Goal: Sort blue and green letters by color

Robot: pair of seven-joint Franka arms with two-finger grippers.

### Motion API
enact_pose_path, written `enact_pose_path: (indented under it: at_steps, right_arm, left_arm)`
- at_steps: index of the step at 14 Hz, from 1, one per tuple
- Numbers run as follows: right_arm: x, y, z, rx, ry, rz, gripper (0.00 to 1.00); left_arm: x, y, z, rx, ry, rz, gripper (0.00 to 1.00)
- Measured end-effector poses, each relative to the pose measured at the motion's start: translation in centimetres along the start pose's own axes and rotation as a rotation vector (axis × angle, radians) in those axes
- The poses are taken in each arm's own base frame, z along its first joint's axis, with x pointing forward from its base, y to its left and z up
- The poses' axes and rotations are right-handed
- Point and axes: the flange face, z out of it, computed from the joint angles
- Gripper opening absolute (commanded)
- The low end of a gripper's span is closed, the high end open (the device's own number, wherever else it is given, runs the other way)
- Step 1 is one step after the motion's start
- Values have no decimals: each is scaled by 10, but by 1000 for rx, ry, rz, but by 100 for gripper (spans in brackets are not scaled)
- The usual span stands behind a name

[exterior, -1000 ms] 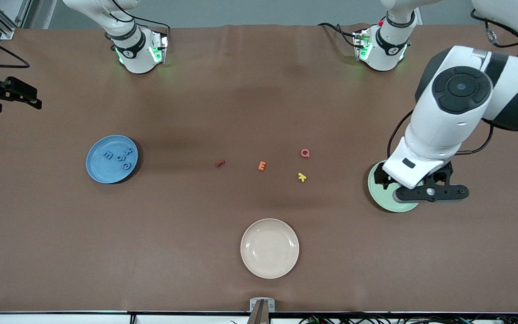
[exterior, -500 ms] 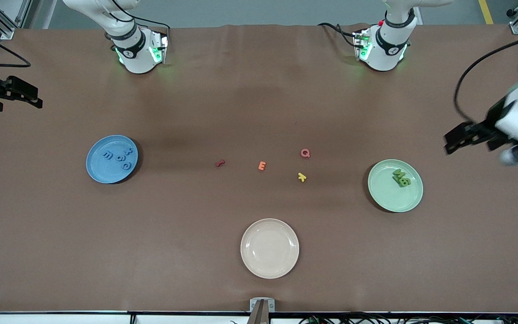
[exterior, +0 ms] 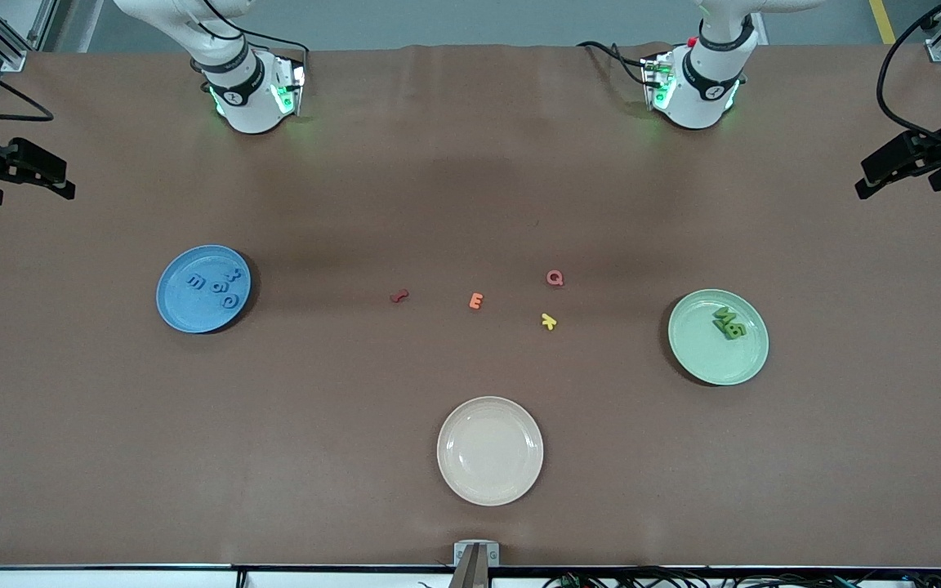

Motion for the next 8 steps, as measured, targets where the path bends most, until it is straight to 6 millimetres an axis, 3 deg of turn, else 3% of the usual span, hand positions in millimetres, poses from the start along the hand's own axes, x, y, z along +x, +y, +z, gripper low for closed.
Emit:
enact_pose_path:
  at_steps: [8]
  right_arm:
    - [-3, 1, -4, 3, 9, 4, 100]
  left_arm:
    - [10, -9, 9, 20, -10, 67, 100]
